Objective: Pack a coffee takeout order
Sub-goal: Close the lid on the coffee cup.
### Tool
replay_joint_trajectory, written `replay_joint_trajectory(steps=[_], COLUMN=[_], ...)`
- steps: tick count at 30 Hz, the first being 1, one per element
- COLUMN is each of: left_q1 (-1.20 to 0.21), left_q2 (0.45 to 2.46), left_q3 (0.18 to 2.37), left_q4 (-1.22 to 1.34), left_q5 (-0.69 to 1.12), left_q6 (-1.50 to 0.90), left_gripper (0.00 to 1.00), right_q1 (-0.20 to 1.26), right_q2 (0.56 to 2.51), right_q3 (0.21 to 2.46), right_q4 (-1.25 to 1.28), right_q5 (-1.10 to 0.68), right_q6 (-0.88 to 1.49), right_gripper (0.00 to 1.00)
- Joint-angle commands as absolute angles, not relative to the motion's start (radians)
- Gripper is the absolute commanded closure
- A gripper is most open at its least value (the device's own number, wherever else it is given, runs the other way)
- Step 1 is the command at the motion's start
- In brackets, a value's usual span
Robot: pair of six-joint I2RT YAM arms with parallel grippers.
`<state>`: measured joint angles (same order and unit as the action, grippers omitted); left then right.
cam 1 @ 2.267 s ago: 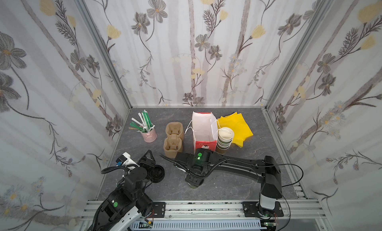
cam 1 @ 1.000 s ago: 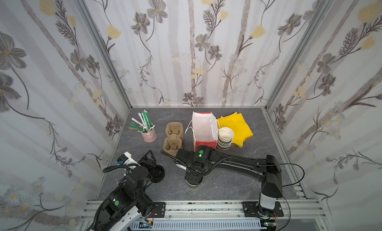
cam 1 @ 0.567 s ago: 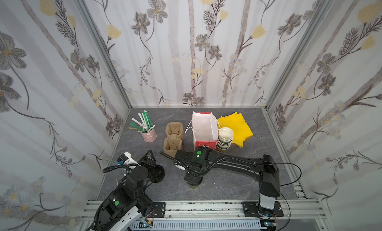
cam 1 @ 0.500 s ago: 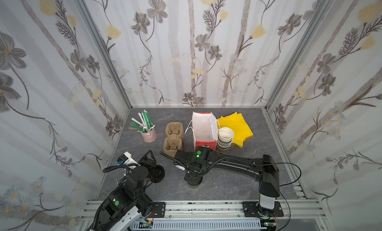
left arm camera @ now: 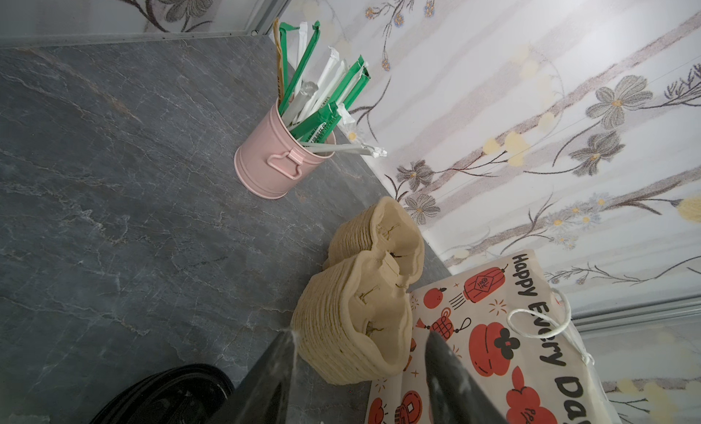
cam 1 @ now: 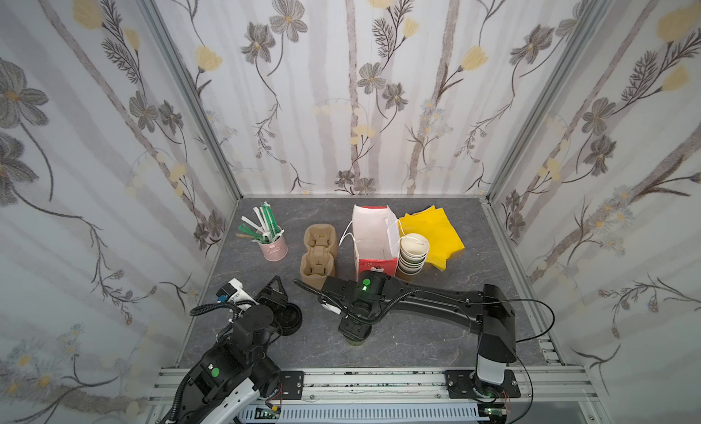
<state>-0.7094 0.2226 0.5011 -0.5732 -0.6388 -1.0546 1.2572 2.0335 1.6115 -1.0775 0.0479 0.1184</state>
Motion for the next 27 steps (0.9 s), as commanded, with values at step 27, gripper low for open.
replay_joint_trajectory(steps=[27], left_q1=[-0.709], left_q2=[0.134], left_q3=[0.232], left_q4=[-0.444], left_q5=[0.202], left_q6=[-1.308], left_gripper=[0.29], right_q1=[1.240], right_q2=[1.951], right_q3=[1.455], right_q4=[-0.892], right_q5=[-0.058], right_q6=[0.083], right_gripper=[0.33])
